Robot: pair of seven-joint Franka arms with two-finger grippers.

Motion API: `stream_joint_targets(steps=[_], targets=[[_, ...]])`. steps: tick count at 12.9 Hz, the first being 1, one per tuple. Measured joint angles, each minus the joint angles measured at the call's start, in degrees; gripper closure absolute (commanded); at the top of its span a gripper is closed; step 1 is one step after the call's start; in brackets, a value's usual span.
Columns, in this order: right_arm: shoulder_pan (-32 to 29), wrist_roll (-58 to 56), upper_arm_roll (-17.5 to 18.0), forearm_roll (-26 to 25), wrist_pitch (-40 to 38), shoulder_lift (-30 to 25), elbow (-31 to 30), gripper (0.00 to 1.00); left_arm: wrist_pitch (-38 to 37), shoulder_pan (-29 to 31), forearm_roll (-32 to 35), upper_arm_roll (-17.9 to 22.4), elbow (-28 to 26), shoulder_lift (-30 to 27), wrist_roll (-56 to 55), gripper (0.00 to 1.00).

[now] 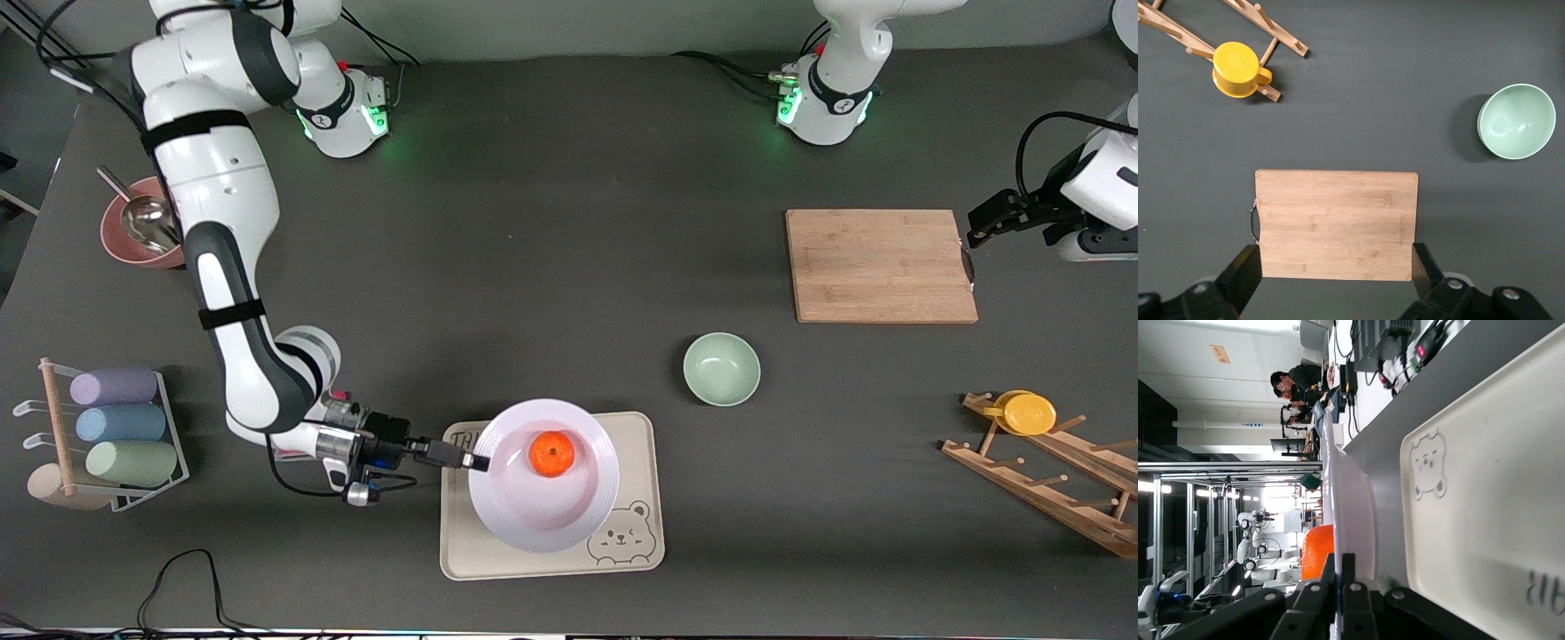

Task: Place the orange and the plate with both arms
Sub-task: 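Slide the plate with the right gripper onto the bear tray, then release the plate rim with the right gripper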

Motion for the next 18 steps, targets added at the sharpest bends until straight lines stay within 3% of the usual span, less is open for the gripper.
stream_joint_targets(steps=[3,6,16,17,18], targets=[[0.1,0.0,-0.3,-0.1,1.3,6.4,6.6,1.0,0.1,0.0,-0.1,0.0,0.0,0.0,0.0,0.0],[0.4,-0.4,-0.3,-0.2,2.1,9.7,7.9,1.0,0.2,0.0,-0.1,-0.1,-0.1,0.0,0.0,0.0],[1.5,-2.4,-0.3,-0.5,2.5,12.0,7.9,1.0,0.2,0.0,-0.2,-0.1,-0.2,0.0,0.0,0.0],[1.5,-2.4,-0.3,-0.5,2.5,12.1,7.9,0.91,0.2,0.0,-0.2,-0.1,-0.2,0.0,0.0,0.0],[1.5,-2.4,-0.3,-0.5,2.5,12.1,7.9,0.73,0.2,0.0,-0.2,-0.1,-0.2,0.0,0.0,0.0]])
